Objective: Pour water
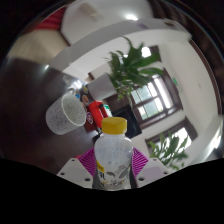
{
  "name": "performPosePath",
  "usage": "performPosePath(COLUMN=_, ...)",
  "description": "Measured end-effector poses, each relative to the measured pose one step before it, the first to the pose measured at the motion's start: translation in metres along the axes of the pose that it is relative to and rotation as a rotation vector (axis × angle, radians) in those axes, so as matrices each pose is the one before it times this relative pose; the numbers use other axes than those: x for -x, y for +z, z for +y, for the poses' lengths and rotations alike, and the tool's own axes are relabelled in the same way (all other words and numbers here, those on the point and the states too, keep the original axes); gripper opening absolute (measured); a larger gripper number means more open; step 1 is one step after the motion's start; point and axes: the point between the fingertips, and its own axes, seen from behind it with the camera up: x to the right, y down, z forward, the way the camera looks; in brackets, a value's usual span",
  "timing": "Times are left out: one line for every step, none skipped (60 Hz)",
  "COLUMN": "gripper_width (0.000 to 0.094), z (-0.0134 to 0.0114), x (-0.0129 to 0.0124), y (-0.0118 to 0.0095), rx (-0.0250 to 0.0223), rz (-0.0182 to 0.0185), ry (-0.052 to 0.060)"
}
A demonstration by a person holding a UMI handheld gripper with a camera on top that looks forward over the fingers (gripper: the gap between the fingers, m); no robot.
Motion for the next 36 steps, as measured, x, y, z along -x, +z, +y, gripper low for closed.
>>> performPosePath(gripper_width=0.0429, z=-0.00315, x=-0.0001, y=0.00262, rx=-0.0034, rz=-0.00042, ry=-0.0424)
performPosePath(gripper_width=0.0427, z=-0.00321, x=-0.0004, y=0.00205, rx=-0.00402, rz=0.00104, ry=-0.0388)
performPosePath(gripper_width=0.0429, z=-0.003, x=-0.00026, y=0.00196, rx=-0.0033, rz=0.0009, ry=-0.0384)
performPosePath(gripper_width=0.0431, z=-0.00328, x=-0.00028, y=0.0024, rx=-0.00368, rz=0.0016, ry=-0.0372)
performPosePath(gripper_width=0.043, z=0.00119, x=-0.00072, y=0.00149, rx=-0.00875, rz=-0.00016, ry=-0.0338)
performPosePath(gripper_width=0.0429, z=-0.00585, x=-0.00023, y=0.00341, rx=-0.00104, rz=0.00418, ry=-0.0365)
performPosePath(gripper_width=0.043, z=-0.00138, x=-0.00093, y=0.00117, rx=0.00112, rz=0.00156, ry=-0.0356)
performPosePath(gripper_width=0.043, z=-0.00195, x=-0.00045, y=0.00152, rx=0.00018, rz=0.00144, ry=-0.0343)
performPosePath(gripper_width=0.0429, z=-0.00262, x=-0.0006, y=0.002, rx=-0.0032, rz=0.0027, ry=-0.0312)
performPosePath(gripper_width=0.0429, z=-0.00272, x=-0.00085, y=0.00179, rx=-0.00444, rz=0.00391, ry=-0.0286)
performPosePath(gripper_width=0.0429, z=-0.0023, x=-0.00102, y=0.00121, rx=-0.00274, rz=0.00374, ry=-0.0294)
performPosePath(gripper_width=0.0432, z=-0.00151, x=-0.00038, y=0.00423, rx=-0.00386, rz=0.0038, ry=-0.0311)
performPosePath(gripper_width=0.0431, z=-0.00223, x=-0.00074, y=0.00135, rx=-0.00009, rz=0.0041, ry=-0.0323)
performPosePath(gripper_width=0.0431, z=-0.00244, x=-0.00104, y=0.00152, rx=-0.00166, rz=0.00511, ry=-0.0325)
performPosePath(gripper_width=0.043, z=-0.0022, x=-0.00186, y=0.00053, rx=-0.00156, rz=0.00612, ry=-0.032)
performPosePath(gripper_width=0.0431, z=-0.00099, x=-0.00177, y=0.00172, rx=0.00185, rz=0.00765, ry=-0.0312)
performPosePath(gripper_width=0.0431, z=-0.00078, x=-0.0013, y=0.00142, rx=0.00242, rz=0.00589, ry=-0.0316)
performPosePath(gripper_width=0.043, z=-0.00116, x=-0.00142, y=0.00128, rx=0.00018, rz=0.00576, ry=-0.0302)
performPosePath(gripper_width=0.043, z=-0.00146, x=-0.00127, y=0.00168, rx=-0.00128, rz=0.00697, ry=-0.0276)
performPosePath(gripper_width=0.0433, z=-0.00129, x=-0.00117, y=0.00137, rx=-0.00037, rz=0.00706, ry=-0.0276)
performPosePath(gripper_width=0.0435, z=-0.00096, x=0.0013, y=0.00458, rx=0.00003, rz=0.0058, ry=-0.0281)
performPosePath(gripper_width=0.0435, z=-0.00033, x=-0.00099, y=-0.00039, rx=0.00425, rz=0.00159, ry=-0.0305)
performPosePath(gripper_width=0.0433, z=-0.00004, x=-0.0009, y=0.00118, rx=0.00494, rz=0.00558, ry=-0.0295)
performPosePath(gripper_width=0.0433, z=0.00049, x=-0.00188, y=0.00102, rx=0.00642, rz=0.00938, ry=-0.0281)
performPosePath(gripper_width=0.0439, z=0.00072, x=-0.00266, y=0.00094, rx=0.0076, rz=0.01416, ry=-0.0289)
performPosePath(gripper_width=0.0437, z=0.00055, x=-0.00287, y=0.00109, rx=0.00692, rz=0.01648, ry=-0.0317)
performPosePath(gripper_width=0.0436, z=-0.00055, x=-0.00331, y=0.00032, rx=0.00093, rz=0.0168, ry=-0.0332)
performPosePath(gripper_width=0.0432, z=-0.00193, x=-0.00303, y=0.00027, rx=-0.00537, rz=0.01559, ry=-0.0291)
performPosePath(gripper_width=0.0432, z=-0.00276, x=-0.00057, y=0.00344, rx=-0.00987, rz=0.0141, ry=-0.0214)
performPosePath(gripper_width=0.0432, z=-0.0018, x=-0.0015, y=-0.00056, rx=-0.00607, rz=0.00694, ry=-0.0156)
performPosePath(gripper_width=0.0434, z=-0.0007, x=-0.00103, y=-0.00018, rx=-0.00172, rz=0.00569, ry=-0.0109)
performPosePath(gripper_width=0.0432, z=-0.00005, x=0.0004, y=0.00019, rx=0.00158, rz=0.00113, ry=-0.009)
performPosePath(gripper_width=0.0434, z=0.00063, x=0.00136, y=0.00046, rx=0.005, rz=-0.00273, ry=-0.0083)
performPosePath(gripper_width=0.0434, z=0.00057, x=0.00172, y=0.00033, rx=0.00493, rz=-0.00469, ry=-0.0074)
performPosePath(gripper_width=0.0436, z=-0.00064, x=0.00147, y=0.00022, rx=0.00033, rz=-0.00432, ry=-0.0045)
performPosePath(gripper_width=0.0439, z=-0.00182, x=0.00146, y=0.00069, rx=-0.00575, rz=-0.00309, ry=0.0005)
